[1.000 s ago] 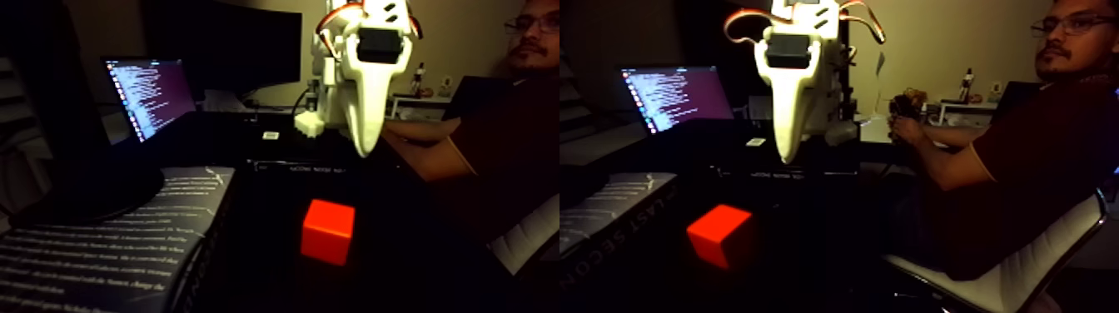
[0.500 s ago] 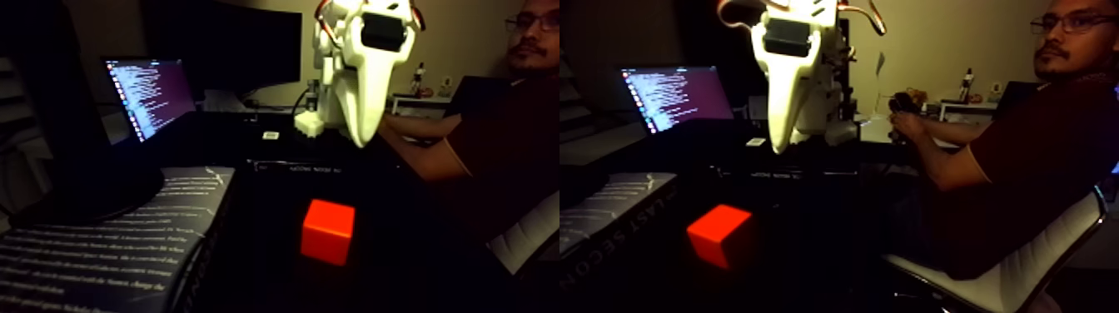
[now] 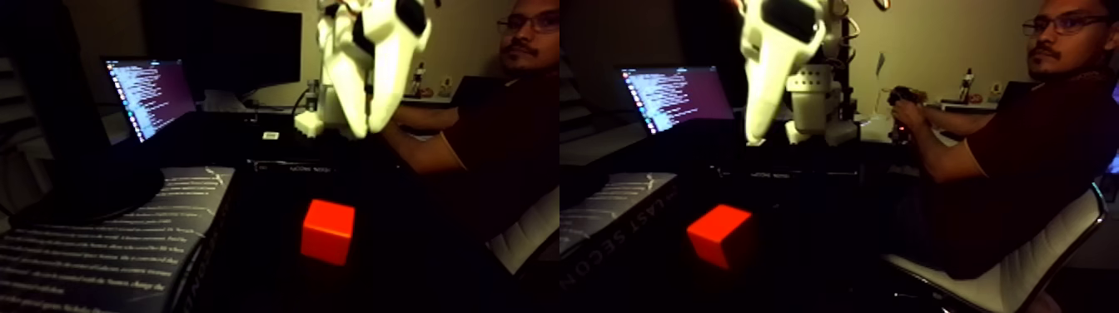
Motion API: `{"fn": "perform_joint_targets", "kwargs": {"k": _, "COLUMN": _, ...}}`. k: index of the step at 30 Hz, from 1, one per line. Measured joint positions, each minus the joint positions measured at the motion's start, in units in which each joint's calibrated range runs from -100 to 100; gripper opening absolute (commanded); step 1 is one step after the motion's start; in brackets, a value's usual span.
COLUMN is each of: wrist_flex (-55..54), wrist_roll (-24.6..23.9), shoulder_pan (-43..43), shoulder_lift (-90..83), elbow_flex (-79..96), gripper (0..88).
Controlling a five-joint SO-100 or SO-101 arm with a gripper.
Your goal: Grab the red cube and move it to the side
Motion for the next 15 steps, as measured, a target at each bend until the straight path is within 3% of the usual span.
{"fn": "perform_joint_targets", "kwargs": {"k": 7, "wrist_flex": 0.0, "wrist_roll": 1.5, "shoulder_pan": 2.0, "shoulder_lift": 13.2, "elbow_flex": -6.6, "gripper": 13.7}}
{"fn": "perform_joint_targets", "kwargs": {"k": 15, "wrist_flex": 0.2, "wrist_roll": 7.7, "shoulder_pan": 3.2, "shoulder_lift": 24.9, "elbow_flex": -11.4, "gripper": 17.3}}
